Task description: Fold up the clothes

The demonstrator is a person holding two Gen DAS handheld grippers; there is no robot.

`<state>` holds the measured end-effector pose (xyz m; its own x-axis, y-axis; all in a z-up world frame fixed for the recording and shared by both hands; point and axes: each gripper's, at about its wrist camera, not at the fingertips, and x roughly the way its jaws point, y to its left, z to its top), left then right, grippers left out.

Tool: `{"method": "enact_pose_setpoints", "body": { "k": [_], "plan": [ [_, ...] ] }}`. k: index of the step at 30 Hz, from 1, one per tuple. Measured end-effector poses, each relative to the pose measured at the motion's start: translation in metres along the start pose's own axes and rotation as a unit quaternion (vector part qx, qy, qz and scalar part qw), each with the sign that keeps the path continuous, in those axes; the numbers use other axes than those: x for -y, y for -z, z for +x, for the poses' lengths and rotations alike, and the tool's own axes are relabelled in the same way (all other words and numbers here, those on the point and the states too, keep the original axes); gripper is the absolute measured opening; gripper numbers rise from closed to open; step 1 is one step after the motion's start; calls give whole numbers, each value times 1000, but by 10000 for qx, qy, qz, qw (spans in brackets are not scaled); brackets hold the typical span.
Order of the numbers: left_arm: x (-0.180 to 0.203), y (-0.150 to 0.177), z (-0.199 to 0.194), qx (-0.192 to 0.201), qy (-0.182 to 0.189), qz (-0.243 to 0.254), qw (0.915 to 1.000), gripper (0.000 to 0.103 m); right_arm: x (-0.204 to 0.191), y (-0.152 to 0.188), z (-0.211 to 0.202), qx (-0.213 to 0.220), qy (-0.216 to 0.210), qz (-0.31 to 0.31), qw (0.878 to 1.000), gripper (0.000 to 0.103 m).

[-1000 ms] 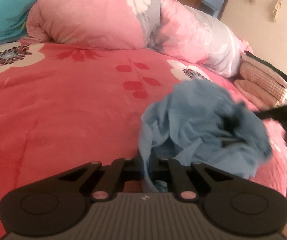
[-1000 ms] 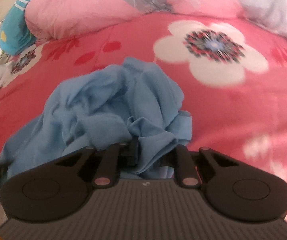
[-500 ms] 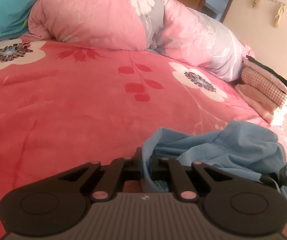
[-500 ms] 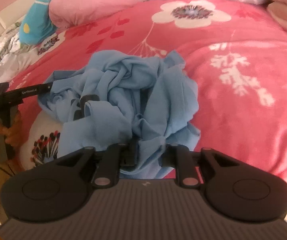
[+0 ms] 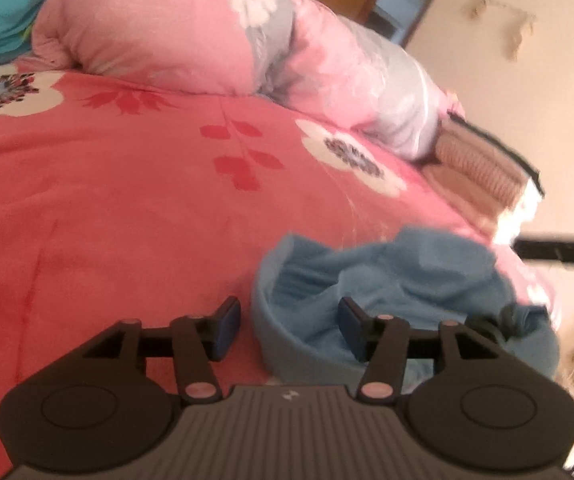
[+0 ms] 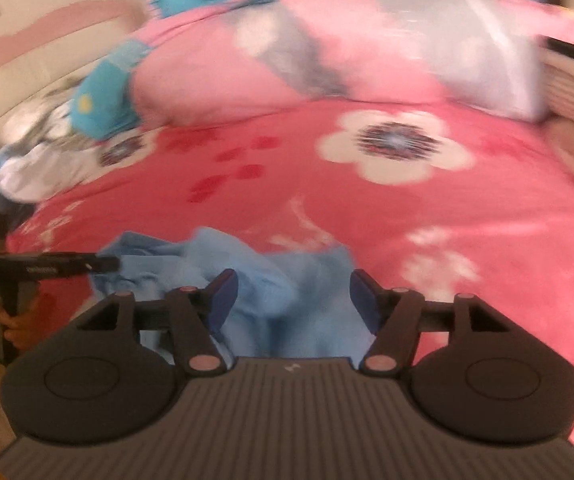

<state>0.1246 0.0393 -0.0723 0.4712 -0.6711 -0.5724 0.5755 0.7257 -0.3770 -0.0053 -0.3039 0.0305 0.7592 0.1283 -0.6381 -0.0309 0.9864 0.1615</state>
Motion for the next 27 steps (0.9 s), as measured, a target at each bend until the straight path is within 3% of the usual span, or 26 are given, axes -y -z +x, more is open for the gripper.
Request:
{"method": "enact_pose_setpoints", "body": {
  "k": [3, 7, 9, 10, 11, 13, 16, 20, 27],
  "plan": [
    [2, 2, 2, -5, -134, 147, 9998, 46, -13, -17, 47, -282, -391, -396, 9981, 69],
    [0, -1, 5, -23, -267, 124, 9996, 22, -25, -32, 111, -903, -601, -859, 9904, 72],
    [0, -3, 7, -6, -334, 119, 9994, 13, -27, -35, 138, -1234, -659, -981, 9853, 59],
    [1, -4, 8, 6, -367, 113, 9993, 11, -26, -36, 146, -1366, -707, -966, 9834, 32],
    [1, -6, 8, 41, -396, 84, 9992, 10, -26, -36, 152, -1462, -750, -960, 9817, 21],
    [0, -12, 7, 151, -476, 5, 9988, 9, -30, -36, 147, -1253, -777, -1052, 9835, 10],
    [3, -26, 4, 409, -680, 25, 9968, 8, -34, -46, 134, -772, -752, -1160, 9874, 9],
    [15, -54, 6, 698, -1050, 431, 9911, 8, -34, -75, 131, -213, -690, -1350, 9882, 8],
    [-1, -134, 48, 702, -1555, 848, 9817, 8, -32, -132, 150, 644, -458, -1680, 9826, 8]
  ]
}}
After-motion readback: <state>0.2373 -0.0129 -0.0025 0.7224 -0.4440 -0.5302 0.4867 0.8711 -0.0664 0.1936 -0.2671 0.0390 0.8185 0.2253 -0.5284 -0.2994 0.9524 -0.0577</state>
